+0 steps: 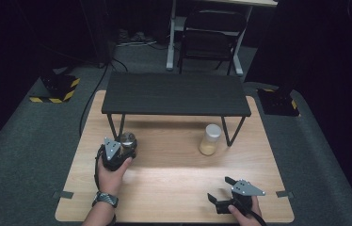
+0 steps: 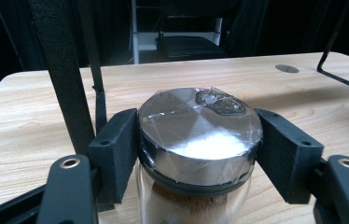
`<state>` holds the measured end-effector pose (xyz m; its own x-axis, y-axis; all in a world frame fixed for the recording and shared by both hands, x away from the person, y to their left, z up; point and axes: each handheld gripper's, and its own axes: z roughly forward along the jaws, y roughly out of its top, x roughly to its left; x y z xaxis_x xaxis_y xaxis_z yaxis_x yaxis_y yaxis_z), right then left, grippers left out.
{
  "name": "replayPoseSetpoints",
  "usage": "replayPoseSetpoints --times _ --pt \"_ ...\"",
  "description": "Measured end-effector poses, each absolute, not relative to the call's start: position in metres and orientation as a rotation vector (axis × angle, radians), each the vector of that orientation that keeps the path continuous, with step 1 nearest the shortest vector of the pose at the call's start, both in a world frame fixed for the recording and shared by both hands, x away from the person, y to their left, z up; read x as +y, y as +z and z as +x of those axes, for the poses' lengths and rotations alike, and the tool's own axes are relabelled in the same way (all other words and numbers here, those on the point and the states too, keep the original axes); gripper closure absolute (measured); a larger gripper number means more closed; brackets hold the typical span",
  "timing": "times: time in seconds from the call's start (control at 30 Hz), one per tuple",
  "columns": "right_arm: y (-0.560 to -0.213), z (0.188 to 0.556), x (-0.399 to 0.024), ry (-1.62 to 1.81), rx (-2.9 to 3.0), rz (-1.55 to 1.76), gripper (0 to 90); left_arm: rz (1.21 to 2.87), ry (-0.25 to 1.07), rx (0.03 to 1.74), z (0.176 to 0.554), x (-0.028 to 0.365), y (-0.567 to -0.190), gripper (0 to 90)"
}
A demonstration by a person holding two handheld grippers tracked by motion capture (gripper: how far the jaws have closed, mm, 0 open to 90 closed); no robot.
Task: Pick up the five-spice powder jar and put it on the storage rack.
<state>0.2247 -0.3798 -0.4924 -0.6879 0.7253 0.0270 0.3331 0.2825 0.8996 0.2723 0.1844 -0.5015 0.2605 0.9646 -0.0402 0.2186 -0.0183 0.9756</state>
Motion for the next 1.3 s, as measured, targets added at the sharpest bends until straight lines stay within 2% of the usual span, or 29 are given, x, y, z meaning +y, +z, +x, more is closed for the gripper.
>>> replayPoseSetpoints --times 0.6,1.3 --pt "-0.493 0.225 -0.38 1.383 2.166 0.957 0.5 1.472 0.88 1.144 0.264 0.188 -0.492 34.9" --pt "-0.492 0.225 -0.38 1.379 2.169 0.956 0.5 1.452 0.877 1.032 0.239 0.188 -0.448 34.9"
